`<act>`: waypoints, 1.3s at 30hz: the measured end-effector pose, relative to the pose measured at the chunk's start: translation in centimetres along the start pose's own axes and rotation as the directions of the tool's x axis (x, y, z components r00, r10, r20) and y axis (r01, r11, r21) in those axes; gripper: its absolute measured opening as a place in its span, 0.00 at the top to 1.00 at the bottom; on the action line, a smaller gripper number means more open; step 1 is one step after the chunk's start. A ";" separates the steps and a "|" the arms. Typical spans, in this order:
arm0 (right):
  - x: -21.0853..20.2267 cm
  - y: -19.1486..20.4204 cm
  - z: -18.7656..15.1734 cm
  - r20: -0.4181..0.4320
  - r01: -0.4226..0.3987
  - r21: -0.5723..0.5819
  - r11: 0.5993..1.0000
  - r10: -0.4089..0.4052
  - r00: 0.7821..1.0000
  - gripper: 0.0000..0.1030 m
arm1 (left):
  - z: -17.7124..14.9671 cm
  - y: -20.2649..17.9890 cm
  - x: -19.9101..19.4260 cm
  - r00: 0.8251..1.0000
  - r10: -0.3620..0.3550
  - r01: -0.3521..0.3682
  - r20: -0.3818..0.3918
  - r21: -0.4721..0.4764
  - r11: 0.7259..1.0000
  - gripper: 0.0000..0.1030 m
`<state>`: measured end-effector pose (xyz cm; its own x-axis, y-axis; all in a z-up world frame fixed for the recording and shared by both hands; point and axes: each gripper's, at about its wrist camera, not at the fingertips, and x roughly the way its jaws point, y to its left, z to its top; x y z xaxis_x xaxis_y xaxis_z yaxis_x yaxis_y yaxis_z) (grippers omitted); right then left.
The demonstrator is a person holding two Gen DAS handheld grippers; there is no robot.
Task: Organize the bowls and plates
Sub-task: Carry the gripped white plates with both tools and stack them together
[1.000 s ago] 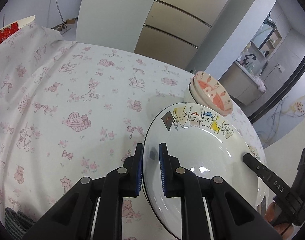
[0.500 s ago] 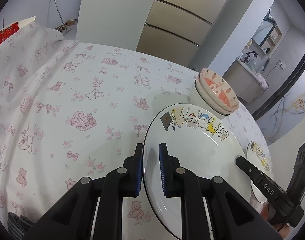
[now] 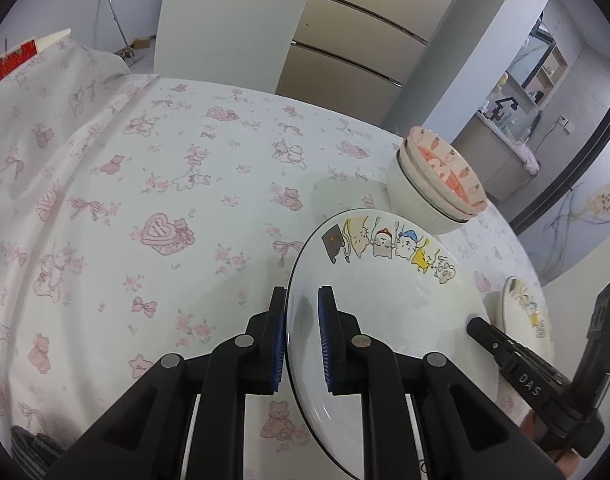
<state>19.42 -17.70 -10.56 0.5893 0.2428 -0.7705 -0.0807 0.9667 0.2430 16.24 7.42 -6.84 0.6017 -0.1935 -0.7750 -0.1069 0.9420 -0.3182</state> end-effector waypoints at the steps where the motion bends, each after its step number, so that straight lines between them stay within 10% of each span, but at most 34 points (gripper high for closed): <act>1: 0.1 0.0 0.0 -0.003 -0.004 -0.002 1.000 0.004 1.000 0.86 | 0.0 0.0 0.0 1.000 0.009 -0.009 0.003 0.002 1.000 0.86; 39: -0.5 0.3 -0.6 0.025 0.127 -0.094 0.987 -0.126 0.992 0.83 | -1.0 -1.8 2.4 0.998 0.058 -0.058 0.004 0.129 0.990 0.85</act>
<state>18.60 -17.49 -10.51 0.6148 0.1175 -0.7799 -0.0800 0.9930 0.0865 17.05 4.98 -8.64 0.5976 -0.1377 -0.7898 -0.0382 0.9791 -0.1996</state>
